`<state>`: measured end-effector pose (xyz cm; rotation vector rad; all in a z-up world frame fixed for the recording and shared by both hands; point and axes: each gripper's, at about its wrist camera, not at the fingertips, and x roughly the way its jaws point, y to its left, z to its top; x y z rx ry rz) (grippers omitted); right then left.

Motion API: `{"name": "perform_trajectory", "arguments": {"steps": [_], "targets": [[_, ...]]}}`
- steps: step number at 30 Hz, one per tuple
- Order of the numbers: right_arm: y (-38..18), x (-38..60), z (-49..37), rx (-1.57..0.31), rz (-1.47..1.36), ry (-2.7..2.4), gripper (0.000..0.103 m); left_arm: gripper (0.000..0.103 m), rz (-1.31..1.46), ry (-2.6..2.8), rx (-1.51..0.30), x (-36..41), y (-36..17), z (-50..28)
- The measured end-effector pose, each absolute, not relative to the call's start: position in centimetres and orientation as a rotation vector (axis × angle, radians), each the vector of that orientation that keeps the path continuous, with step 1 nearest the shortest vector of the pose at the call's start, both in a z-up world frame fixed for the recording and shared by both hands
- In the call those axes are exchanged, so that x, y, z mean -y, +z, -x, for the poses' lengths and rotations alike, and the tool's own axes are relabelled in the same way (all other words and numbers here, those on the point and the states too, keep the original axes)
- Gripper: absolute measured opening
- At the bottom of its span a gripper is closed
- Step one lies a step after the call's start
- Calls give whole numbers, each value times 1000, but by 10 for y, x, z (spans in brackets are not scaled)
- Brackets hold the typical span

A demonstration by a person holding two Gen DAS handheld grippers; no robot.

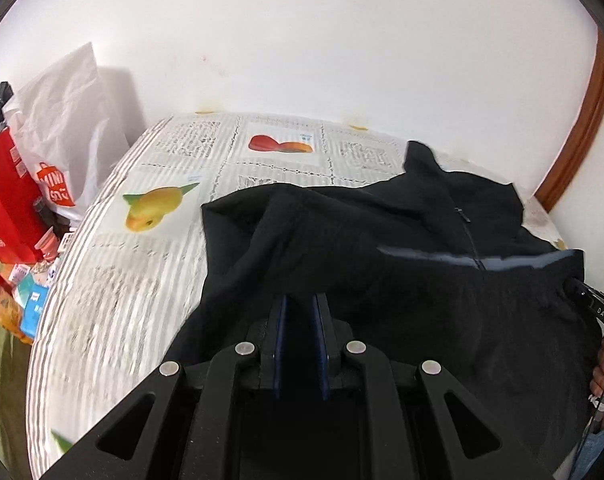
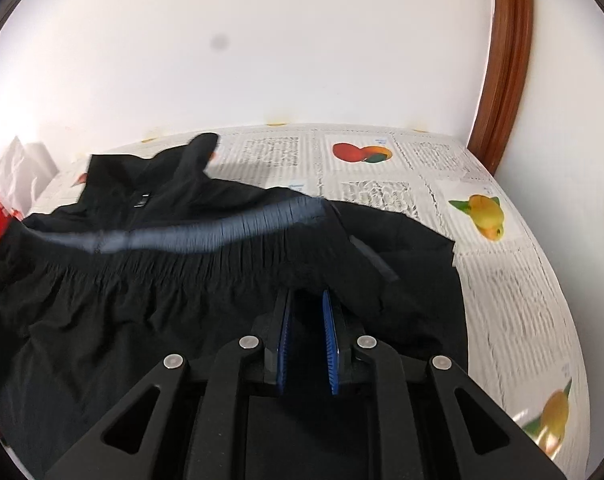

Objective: Fold large clothes
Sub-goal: 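Lift the hem with both tools and fold it over toward the collar, then open both tools and withdraw from the folded jacket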

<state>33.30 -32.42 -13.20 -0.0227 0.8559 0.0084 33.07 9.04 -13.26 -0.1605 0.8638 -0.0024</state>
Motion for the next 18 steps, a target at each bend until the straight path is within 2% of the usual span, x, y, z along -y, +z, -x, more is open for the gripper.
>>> {"name": "perform_trajectory", "arguments": {"steps": [7,18], "targets": [[-161,343,-356,-921,-11,2,16,13,130,19,-913,-81,-157,-353],[-167,360,-376,-926,2,26,16,15,62,44,-895,-53,-161,-361]]}}
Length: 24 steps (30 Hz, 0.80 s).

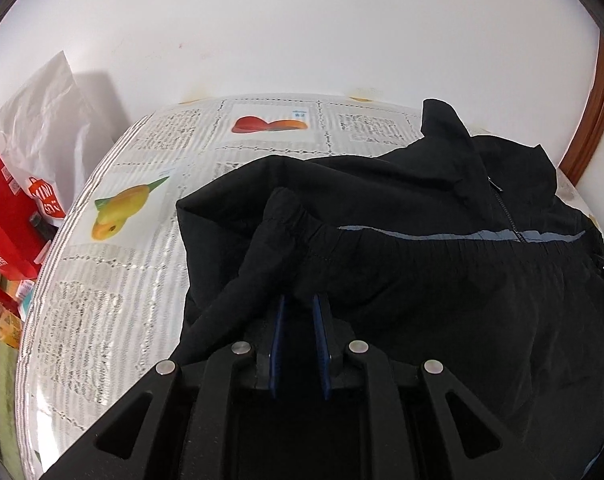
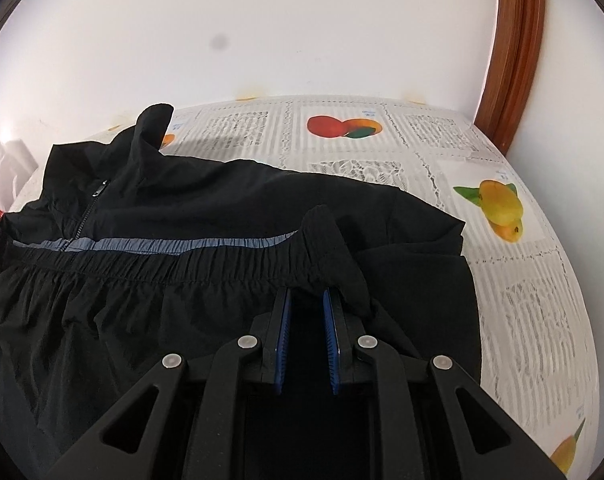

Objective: Fold large clothes
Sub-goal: 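Open both tools and withdraw from the folded jacket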

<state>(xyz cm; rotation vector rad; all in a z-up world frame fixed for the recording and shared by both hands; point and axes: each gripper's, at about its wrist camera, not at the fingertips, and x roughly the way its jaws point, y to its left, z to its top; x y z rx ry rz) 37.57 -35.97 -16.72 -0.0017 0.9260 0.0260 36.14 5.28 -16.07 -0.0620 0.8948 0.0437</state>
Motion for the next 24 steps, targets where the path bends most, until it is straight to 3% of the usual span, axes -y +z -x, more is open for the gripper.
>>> {"name": "perform_trajectory", "arguments": {"steps": [20,23,24], "targets": [[-161,405,-389,-930,-10,50,16,19,41,12,-913,-7,-158,-375],[-156,405,-387,-939,-2,22,16,28,61,-17,-920,-9,-153,-369],[-152,401,-384,-946,26,-17,17,38,84,-35,-919,-12,-150,-364]]}}
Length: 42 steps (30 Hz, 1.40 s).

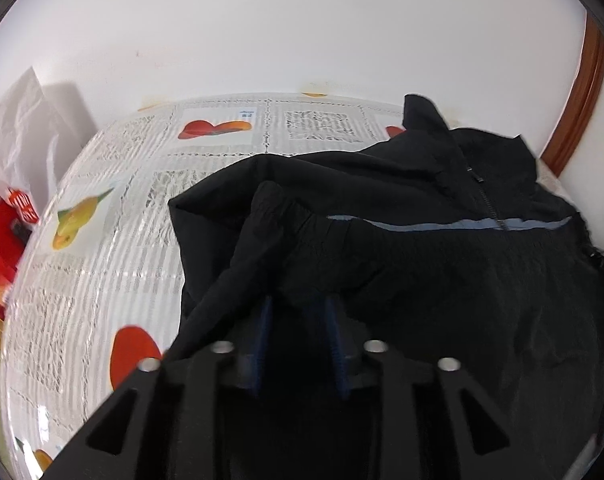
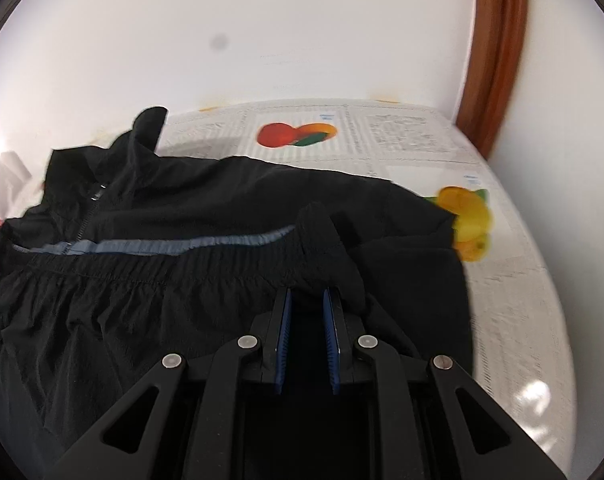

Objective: Fold large clothes
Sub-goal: 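Open both tools and withdraw from the folded jacket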

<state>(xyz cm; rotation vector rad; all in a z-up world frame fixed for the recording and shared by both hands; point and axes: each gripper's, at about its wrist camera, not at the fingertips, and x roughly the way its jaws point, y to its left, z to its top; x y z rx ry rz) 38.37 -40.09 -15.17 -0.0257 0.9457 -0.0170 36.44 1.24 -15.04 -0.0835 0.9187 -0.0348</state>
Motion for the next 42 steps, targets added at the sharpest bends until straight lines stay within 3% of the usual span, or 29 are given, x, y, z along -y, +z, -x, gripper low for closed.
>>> {"name": "perform_trajectory", "arguments": {"steps": [1,2,4,17,24,42], "targets": [[-145,397,-378,-937,35,-48,19,47,90,-42,-913,-14,-148,-360],[-140,393,-373,-923,25,-59,21,50,91,-44,-903,-15,-145,-354],[-128,376,-361,-916,-20,-13,28,50,82,-46,-895,-16,-140,-345],[-147,214,-333,-954,37,160,30,52,93,-36,-872,-75,-130,-271],[-151,213,-322,-1006,57,102,30,52,134,-9,-882,-107,-140,-234],[-138,231,-147,-936,79,210,30,52,166,79,-871,-119,-154,-167]]}}
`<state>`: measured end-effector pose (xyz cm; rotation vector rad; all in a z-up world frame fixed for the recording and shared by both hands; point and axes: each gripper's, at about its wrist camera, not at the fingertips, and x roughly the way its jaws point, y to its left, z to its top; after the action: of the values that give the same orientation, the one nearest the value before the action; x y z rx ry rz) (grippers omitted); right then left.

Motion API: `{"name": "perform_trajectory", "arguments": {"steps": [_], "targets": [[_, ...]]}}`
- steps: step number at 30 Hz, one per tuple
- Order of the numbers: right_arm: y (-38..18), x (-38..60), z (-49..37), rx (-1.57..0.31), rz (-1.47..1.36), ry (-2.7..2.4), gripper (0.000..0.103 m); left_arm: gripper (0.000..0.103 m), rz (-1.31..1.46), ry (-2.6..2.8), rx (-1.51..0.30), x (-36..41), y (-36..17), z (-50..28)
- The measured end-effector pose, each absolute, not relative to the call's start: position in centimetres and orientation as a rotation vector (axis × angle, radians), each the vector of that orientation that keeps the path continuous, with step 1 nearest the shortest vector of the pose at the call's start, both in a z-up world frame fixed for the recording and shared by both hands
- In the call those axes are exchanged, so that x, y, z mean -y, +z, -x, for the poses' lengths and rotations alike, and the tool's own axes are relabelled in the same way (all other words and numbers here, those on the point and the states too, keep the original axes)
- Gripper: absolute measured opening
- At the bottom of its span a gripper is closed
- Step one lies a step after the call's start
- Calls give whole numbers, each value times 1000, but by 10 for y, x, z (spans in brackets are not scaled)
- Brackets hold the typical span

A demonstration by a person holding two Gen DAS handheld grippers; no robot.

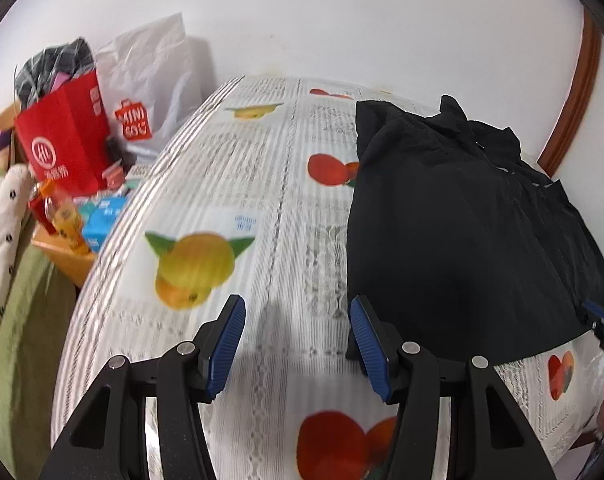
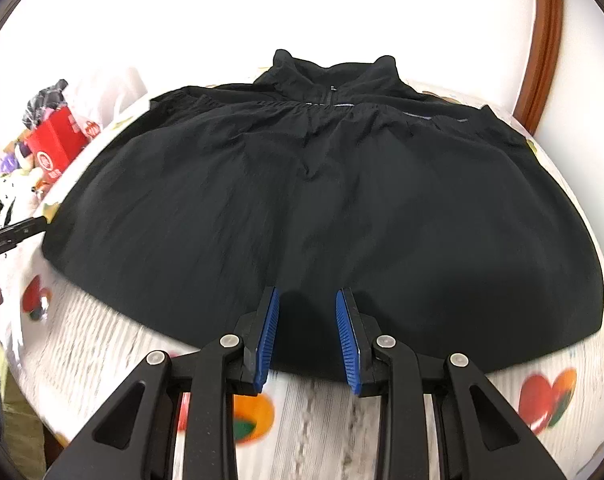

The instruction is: Fold large clothes

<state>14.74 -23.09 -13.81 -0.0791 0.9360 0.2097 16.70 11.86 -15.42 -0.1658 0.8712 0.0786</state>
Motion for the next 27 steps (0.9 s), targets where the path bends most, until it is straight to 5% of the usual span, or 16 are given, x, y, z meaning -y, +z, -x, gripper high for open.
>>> {"name": "perform_trajectory", "arguments": {"steps": [12,18,27], "targets": [[-142,215,-104,-925,199,282,30,52,183,77,-897,-133,-166,-146],[-124,153,-123,-813,250,409,56,54,173,70,-890,-143,-166,-135],[-147,60,-175,-857,247,587,62,56,187,63,-872,-162,-164,-126]]}}
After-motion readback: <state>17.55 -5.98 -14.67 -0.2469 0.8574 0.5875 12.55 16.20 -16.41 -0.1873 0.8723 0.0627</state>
